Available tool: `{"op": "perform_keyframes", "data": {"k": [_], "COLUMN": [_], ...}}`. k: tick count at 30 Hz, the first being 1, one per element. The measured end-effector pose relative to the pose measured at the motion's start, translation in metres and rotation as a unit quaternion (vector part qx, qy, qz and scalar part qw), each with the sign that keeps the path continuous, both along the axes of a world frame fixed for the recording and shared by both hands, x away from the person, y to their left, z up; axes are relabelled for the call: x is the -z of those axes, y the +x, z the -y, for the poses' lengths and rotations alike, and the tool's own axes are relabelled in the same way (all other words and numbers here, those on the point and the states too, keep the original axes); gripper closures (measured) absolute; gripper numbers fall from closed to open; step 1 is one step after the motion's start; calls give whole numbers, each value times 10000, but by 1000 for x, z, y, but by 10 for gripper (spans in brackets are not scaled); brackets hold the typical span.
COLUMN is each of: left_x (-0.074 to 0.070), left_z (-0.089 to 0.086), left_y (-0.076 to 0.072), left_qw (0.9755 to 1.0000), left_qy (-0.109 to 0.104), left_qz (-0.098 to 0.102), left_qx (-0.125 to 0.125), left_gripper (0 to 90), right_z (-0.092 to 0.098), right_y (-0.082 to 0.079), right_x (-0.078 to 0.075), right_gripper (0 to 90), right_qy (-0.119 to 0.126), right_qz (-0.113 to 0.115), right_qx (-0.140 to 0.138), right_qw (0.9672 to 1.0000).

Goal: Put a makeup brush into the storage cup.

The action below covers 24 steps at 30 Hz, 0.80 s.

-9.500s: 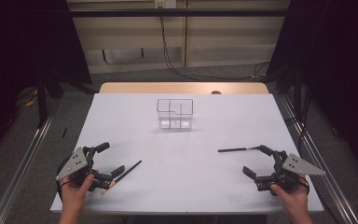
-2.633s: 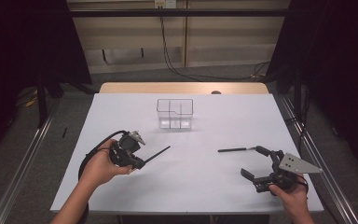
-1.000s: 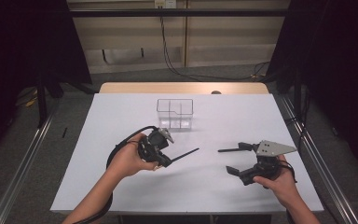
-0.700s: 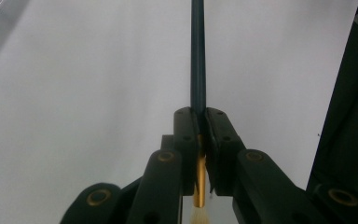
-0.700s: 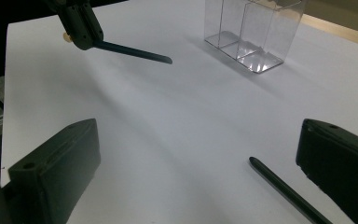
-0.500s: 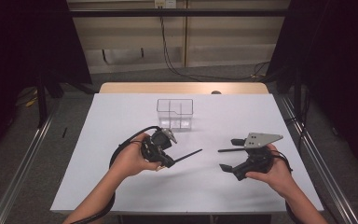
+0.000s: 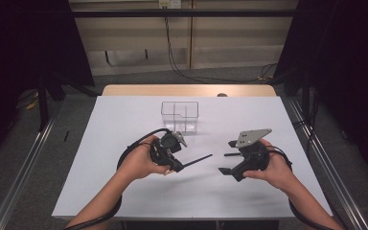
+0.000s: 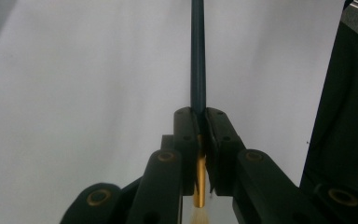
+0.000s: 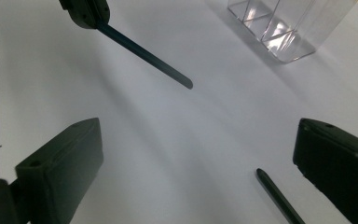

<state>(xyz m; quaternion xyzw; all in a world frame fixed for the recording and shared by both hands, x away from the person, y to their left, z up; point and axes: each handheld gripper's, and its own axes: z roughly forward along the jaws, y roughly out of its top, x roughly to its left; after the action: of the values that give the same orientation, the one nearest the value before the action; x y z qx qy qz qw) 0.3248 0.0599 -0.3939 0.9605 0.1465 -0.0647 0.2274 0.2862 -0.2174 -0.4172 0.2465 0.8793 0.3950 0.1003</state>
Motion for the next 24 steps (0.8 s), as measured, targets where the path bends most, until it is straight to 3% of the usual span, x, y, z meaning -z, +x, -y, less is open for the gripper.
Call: {"op": "perform_keyframes", "data": {"k": [2,5,12,18,24], "left_x": [-1,-2,-5,-5,-5], "left_z": [2,5,13,18,20], "left_y": [0,0,1,2,3], "left_qw": [10000,10000,9999,9998,9997], "left_qy": [1,-26,-57,-50,-61], "left_qz": [4,7,-16,-36,-72], "left_qx": [17,50,112,186,210], "left_gripper": [841,841,841,841,841], "right_z": [-2,-8,-16,-24,-30], "right_y": [1,2,5,7,8], "right_x": [-1,-3,-9,-9,-10], "right_gripper": [20,10,51,183,281], "right_qy": [-120,-308,-324,-497,-513], "right_qz": [-84,38,229,298,316], "right_qx": [-96,-204,-210,-497,-735], "right_qw": [9998,9993,9990,9971,9955]}}
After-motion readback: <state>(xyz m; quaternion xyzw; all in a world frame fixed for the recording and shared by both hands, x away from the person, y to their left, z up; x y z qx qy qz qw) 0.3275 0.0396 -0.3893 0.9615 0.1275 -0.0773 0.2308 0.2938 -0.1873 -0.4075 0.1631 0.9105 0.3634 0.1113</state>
